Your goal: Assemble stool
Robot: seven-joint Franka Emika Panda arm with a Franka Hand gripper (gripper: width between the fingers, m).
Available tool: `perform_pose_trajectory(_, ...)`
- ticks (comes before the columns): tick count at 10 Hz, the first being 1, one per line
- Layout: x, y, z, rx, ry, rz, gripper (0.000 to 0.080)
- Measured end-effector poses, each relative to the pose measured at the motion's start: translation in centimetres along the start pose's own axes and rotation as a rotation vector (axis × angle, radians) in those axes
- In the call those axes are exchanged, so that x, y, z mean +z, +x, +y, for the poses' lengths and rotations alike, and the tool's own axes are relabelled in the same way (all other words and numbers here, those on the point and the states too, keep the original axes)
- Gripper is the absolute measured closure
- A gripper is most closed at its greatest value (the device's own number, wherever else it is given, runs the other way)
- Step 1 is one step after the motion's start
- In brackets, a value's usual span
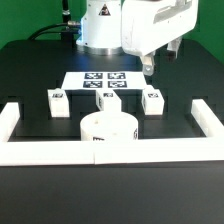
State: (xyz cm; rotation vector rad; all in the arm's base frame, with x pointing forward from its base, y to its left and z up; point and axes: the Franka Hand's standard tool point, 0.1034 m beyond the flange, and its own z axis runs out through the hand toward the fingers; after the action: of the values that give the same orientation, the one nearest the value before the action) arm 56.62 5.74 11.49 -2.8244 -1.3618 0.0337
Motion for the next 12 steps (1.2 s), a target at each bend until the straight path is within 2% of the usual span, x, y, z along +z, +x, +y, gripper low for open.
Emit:
perform_pose_trajectory(8, 0.0, -0.1, 0.1, -0.021, -0.004, 0.002, 0.015)
perform_pose_trajectory(9, 0.3, -0.9, 0.7, -0.086, -0.021, 0.012, 0.015)
perform_pose_trajectory(12, 2.6, -3.2, 1.9, -0.133, -0.039, 0.02, 0.015)
